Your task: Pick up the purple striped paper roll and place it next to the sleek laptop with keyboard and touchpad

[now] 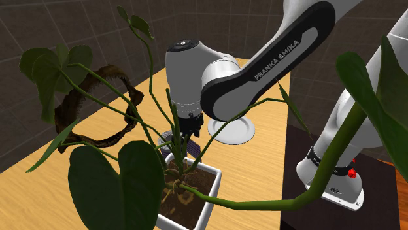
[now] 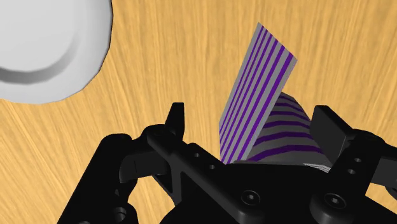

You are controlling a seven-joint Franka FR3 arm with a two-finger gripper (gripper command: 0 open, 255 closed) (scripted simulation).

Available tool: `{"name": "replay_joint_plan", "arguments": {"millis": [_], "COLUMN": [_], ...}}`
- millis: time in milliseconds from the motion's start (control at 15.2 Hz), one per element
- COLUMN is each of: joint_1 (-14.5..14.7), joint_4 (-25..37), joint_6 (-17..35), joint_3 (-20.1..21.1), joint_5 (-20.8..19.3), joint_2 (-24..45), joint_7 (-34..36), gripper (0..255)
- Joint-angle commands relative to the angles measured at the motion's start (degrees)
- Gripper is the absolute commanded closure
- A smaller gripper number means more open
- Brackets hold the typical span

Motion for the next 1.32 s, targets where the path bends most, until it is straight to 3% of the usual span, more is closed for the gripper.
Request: {"name": "replay_joint_plan", "arguments": {"millis": [0, 330, 396, 990, 1254], "joint_1": [-0.05, -0.05, -0.05, -0.05, 0.12], "joint_4": [-0.09, -0.09, -0.08, -0.09, 1.14], "joint_6": [0.31, 0.31, 0.31, 0.31, -2.85], "joint_3": [-0.02, -0.01, -0.01, -0.02, -0.30], "joint_5": [-0.20, -0.20, -0.20, -0.20, 1.76], "joint_2": [0.24, 0.24, 0.24, 0.24, -2.14], "joint_7": [0.08, 0.09, 0.08, 0.09, -1.47], "gripper": [0, 0, 255, 255, 255]}}
